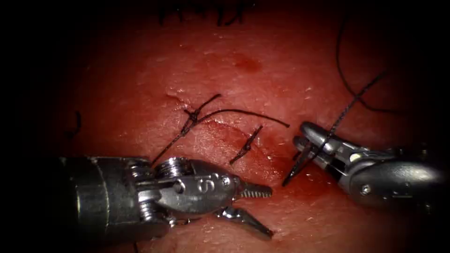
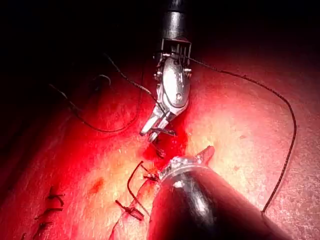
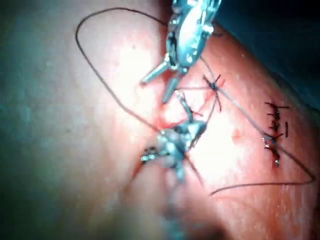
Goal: Wound Closure
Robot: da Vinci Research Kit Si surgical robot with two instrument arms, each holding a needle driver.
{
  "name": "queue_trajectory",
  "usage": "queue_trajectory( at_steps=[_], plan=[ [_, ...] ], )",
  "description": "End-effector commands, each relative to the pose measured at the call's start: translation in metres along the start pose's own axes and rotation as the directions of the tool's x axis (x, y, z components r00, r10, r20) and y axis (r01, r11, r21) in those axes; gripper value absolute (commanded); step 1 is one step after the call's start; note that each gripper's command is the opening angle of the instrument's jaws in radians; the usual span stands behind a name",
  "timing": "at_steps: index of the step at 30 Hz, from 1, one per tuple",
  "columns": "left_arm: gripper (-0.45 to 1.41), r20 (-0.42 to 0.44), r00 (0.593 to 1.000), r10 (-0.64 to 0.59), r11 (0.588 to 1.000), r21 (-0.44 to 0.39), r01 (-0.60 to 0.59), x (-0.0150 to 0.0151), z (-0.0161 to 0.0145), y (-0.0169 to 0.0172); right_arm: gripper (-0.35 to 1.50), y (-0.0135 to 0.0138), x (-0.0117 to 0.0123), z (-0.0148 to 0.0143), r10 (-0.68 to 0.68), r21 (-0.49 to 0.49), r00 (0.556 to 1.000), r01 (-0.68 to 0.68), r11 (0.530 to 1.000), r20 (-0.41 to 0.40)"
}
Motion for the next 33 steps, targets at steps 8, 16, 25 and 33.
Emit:
queue_trajectory(
  at_steps=[8, 16, 25, 33],
  plan=[
    [0.29, 0.003, 1.0, 0.006, 1.0, -0.002, -0.006, -0.0002, -0.0005, -0.0004, -0.35, -0.0038, -0.0004, 0.0011, -0.046, 0.075, 0.996, 0.04, 0.996, 0.073],
    [0.27, 0.004, 1.0, 0.007, 1.0, -0.003, -0.007, -0.0002, -0.0005, -0.0005, -0.35, -0.0041, -0.0022, 0.0001, -0.018, 0.113, 0.987, 0.0, 0.994, 0.161],
    [0.19, 0.002, 1.0, 0.018, 1.0, 0.001, -0.018, -0.0001, -0.0005, -0.0006, -0.35, -0.004, -0.0039, -0.0002, 0.036, 0.134, 0.974, -0.067, 0.989, 0.224],
    [0.02, -0.001, 0.996, 0.085, 0.996, 0.0, -0.085, -0.0001, -0.0006, -0.0009, -0.35, -0.0054, -0.0058, 0.0003, 0.054, 0.173, 0.969, -0.098, 0.98, 0.241]
  ],
)
